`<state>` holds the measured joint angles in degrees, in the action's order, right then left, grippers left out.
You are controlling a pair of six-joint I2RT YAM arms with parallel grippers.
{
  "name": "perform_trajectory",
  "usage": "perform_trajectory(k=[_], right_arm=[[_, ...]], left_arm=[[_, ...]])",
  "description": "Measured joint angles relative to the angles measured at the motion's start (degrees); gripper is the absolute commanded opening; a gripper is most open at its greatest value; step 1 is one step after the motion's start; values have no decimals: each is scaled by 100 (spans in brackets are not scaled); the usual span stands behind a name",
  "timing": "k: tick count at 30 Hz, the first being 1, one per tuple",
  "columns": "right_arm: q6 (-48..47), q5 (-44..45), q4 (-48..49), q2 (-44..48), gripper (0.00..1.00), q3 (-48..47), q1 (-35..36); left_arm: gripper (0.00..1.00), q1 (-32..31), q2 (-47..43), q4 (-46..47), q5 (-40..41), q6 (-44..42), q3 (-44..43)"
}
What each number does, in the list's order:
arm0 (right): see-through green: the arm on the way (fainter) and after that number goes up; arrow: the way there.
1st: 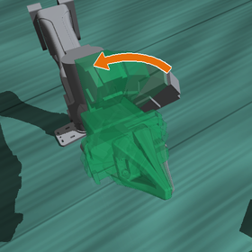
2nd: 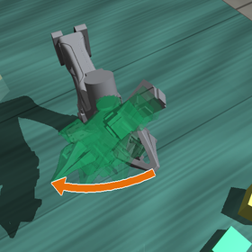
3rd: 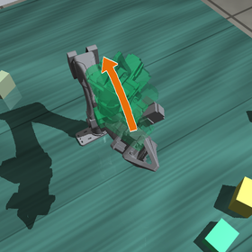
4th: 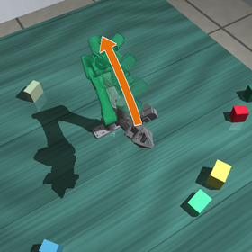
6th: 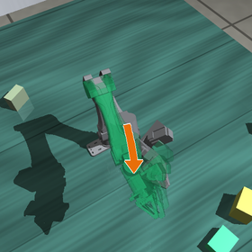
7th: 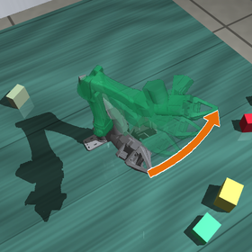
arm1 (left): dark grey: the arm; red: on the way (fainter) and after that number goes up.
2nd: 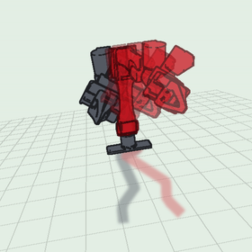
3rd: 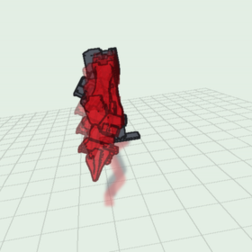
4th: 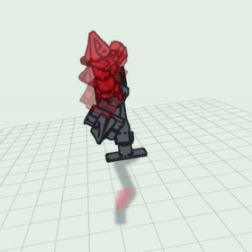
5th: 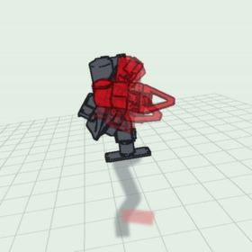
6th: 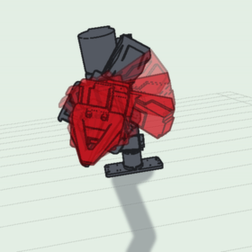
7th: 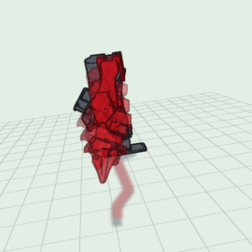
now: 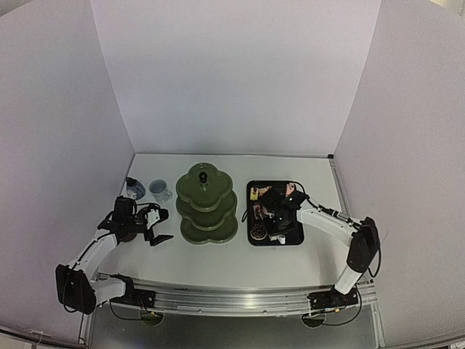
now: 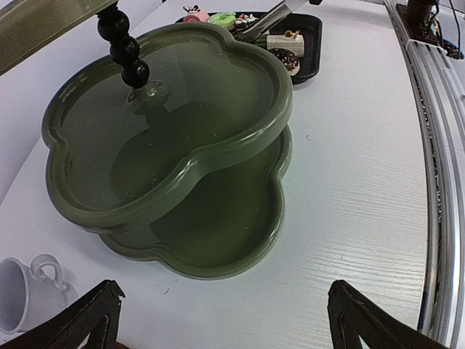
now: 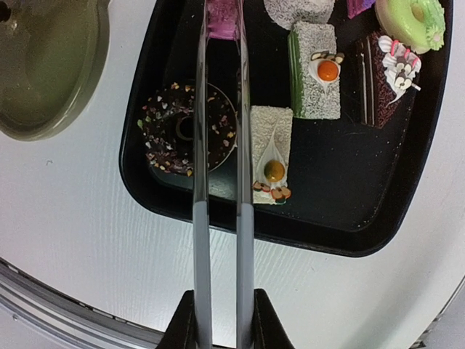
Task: Serve the afternoon tea
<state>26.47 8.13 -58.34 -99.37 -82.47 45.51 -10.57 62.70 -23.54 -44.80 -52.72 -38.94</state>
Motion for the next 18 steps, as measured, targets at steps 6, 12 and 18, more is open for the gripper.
perform_trajectory(k=[6,12,18], right_arm=[[-79,97,-10,35,0,10,3],[-451,160,-90,475,0,0,1],[-776,-258,-106,931,0,-45,4]], left_arm=[[99,0,0,1,2,1,0],[99,0,0,13,0,1,0],[99,0,0,118,0,8,7]])
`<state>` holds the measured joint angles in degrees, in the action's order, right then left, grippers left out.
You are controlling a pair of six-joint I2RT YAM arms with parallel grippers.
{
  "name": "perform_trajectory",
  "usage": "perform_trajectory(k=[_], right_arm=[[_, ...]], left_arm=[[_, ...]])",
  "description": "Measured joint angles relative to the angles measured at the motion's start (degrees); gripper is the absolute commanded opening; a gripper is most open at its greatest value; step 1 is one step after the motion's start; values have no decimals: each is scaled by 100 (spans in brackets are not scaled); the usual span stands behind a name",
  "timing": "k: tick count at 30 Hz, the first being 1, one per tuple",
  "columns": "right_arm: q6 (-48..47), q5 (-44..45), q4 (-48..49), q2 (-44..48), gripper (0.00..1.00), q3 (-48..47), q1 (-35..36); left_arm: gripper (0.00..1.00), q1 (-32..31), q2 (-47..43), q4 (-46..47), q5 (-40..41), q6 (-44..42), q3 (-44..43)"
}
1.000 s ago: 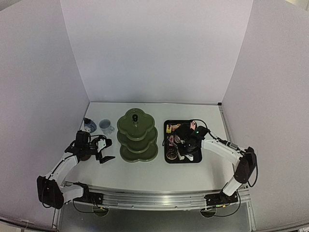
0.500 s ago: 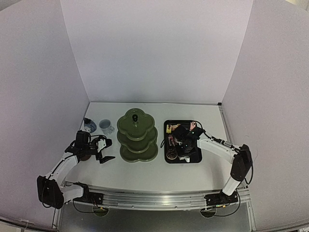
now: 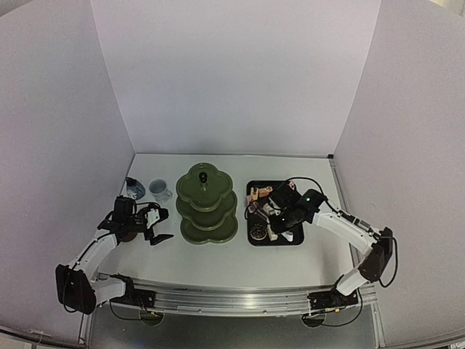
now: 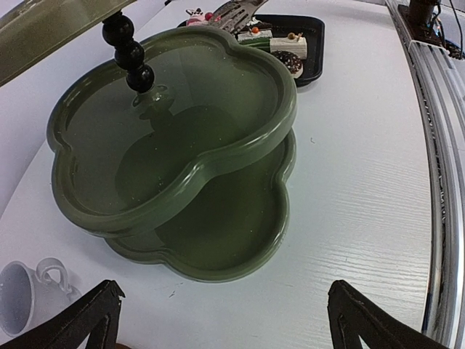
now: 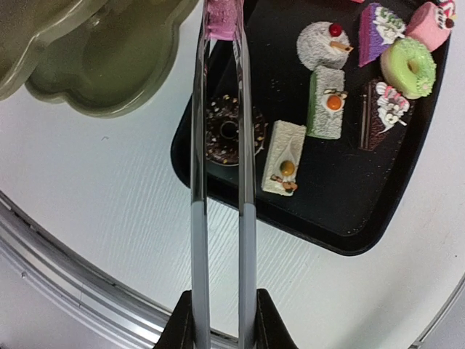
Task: Serve the afternoon tea
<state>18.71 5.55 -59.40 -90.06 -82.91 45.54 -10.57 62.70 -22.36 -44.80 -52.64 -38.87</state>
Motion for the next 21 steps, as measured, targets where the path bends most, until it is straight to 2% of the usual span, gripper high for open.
perform_trajectory(k=[9,21], right_arm=[[-248,-1163,-12,-404,0,-97,113],[-609,-1213,380,-1379,0,-616,181]], left_arm=[[99,0,0,148,-6,39,2],[99,0,-7,171,-3,40,2]])
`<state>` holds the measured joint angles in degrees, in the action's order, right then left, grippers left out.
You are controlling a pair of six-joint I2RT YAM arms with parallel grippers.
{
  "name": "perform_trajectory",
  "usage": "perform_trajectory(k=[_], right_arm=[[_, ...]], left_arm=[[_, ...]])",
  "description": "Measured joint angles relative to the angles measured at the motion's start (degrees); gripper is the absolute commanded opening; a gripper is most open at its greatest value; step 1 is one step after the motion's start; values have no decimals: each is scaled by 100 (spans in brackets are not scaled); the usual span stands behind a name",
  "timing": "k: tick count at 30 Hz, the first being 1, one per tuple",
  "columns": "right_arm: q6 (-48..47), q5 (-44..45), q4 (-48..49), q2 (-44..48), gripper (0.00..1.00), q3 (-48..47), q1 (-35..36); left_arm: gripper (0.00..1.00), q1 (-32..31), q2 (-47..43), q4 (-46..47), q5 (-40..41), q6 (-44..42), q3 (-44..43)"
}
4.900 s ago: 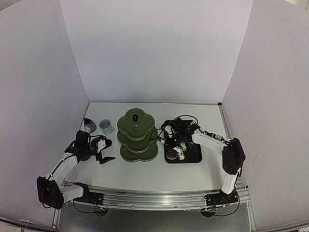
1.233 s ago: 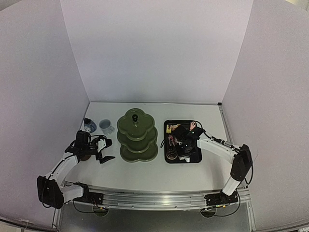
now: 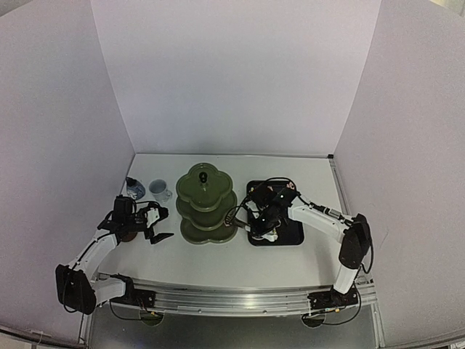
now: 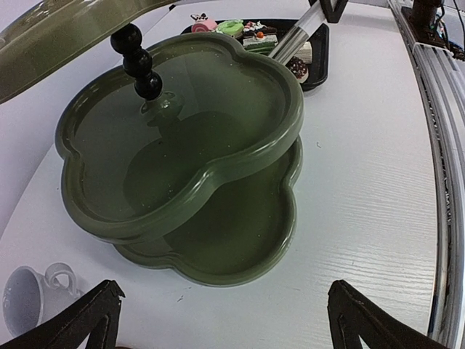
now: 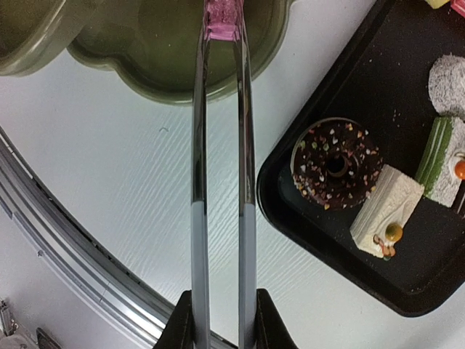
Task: Serve the afternoon tea
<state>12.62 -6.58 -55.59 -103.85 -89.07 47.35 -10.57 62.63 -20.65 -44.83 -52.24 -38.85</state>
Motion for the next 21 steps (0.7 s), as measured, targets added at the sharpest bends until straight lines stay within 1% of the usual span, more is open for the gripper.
perform_trajectory(k=[9,11,17,19,21], right_arm=[[-225,240,225,-532,1,-428,0],[-246,265,238,-598,6,-487,3],[-311,372,245,-651,34,-508,30],[-357,389,247,-651,39,-508,41],[-342,399,248,-651,40,-508,54]], left_arm=[[99,0,-38,11,25,-1,0],[99,0,-42,10,49,-3,0],[99,0,-42,12,78,-3,0],[99,0,-42,11,101,-5,1],[99,0,-42,12,104,-5,2]])
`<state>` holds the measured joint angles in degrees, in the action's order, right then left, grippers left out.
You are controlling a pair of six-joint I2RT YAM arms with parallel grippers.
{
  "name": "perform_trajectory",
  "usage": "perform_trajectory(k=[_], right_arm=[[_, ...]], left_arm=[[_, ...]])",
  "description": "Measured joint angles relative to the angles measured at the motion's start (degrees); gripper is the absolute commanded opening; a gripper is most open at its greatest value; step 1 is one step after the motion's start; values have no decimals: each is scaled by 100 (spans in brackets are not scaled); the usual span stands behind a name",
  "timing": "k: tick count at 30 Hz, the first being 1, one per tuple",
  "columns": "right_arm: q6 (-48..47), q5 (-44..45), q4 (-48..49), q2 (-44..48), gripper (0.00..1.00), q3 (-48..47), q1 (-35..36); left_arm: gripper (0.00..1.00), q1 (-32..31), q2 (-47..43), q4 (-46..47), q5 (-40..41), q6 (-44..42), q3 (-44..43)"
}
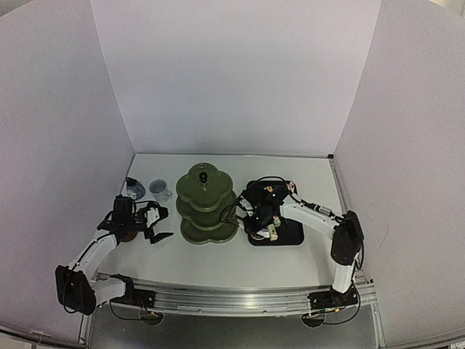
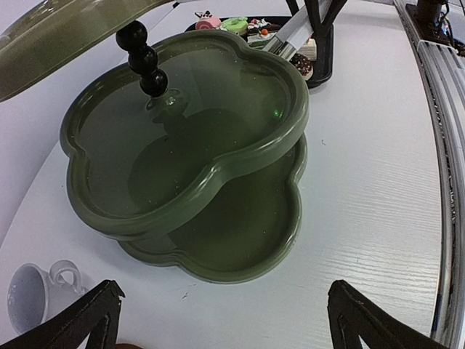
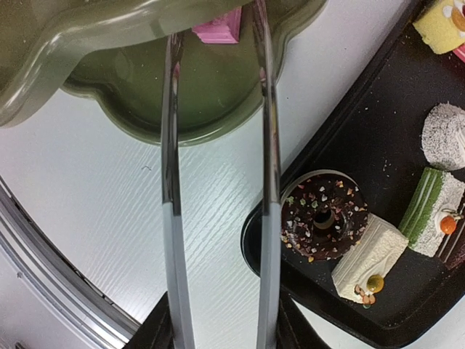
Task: Serve the afternoon tea
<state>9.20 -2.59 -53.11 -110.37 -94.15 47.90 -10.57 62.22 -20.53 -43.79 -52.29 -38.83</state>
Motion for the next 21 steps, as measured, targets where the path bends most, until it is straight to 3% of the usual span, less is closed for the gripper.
perform_trajectory(k=[10,21], right_arm=[[32,-19,-9,71,38,27,31],[165,-19,-451,801,36,334,31]], left_arm=[[99,0,-9,1,7,-26,106],[99,0,-11,0,46,-61,114]])
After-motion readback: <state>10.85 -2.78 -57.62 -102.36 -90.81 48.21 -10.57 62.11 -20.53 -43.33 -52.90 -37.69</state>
